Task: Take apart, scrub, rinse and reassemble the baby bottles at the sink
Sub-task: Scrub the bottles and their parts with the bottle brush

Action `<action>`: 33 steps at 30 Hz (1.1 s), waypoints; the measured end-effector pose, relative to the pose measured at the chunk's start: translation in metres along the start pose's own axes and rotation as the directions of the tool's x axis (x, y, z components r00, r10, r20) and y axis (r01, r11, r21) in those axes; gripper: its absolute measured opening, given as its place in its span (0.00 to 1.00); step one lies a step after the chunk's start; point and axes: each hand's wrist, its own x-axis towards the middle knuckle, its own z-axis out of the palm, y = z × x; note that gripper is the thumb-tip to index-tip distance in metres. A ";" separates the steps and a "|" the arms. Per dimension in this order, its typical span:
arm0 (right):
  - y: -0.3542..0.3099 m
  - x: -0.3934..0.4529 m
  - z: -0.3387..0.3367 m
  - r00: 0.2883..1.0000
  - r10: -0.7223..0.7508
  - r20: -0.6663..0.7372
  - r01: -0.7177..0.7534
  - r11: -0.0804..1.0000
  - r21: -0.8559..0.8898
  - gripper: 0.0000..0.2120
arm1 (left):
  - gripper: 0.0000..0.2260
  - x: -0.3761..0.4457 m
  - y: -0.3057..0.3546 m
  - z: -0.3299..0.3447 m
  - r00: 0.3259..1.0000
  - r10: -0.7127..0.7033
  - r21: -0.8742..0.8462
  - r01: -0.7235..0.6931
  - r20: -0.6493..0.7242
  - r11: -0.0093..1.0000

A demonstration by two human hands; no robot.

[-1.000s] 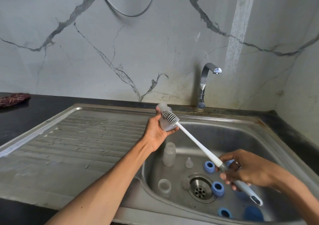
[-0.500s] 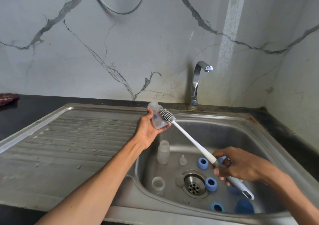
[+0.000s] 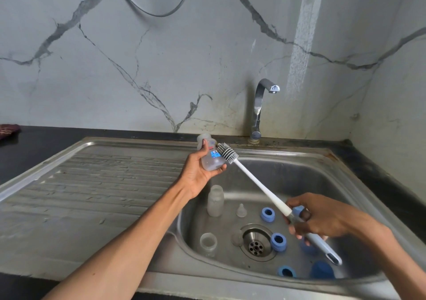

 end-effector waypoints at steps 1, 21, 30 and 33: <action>0.000 0.001 0.000 1.000 -0.006 -0.014 0.006 1.000 -0.004 0.05 | 0.12 0.000 -0.001 0.000 1.000 -0.010 -0.018 0.011 0.001 1.000; -0.007 0.014 0.013 0.985 -0.075 -0.152 0.074 0.997 -0.016 0.06 | 0.15 -0.006 -0.016 0.020 0.997 -0.082 -0.054 0.081 -0.009 0.995; -0.001 0.006 0.008 0.999 0.035 0.028 -0.034 0.999 -0.038 0.06 | 0.09 -0.001 -0.006 0.003 0.998 -0.048 -0.119 0.052 0.030 0.992; -0.007 0.011 0.012 0.998 -0.021 -0.059 0.019 0.999 -0.037 0.07 | 0.12 -0.003 -0.015 0.011 0.996 -0.083 -0.055 0.085 0.032 0.995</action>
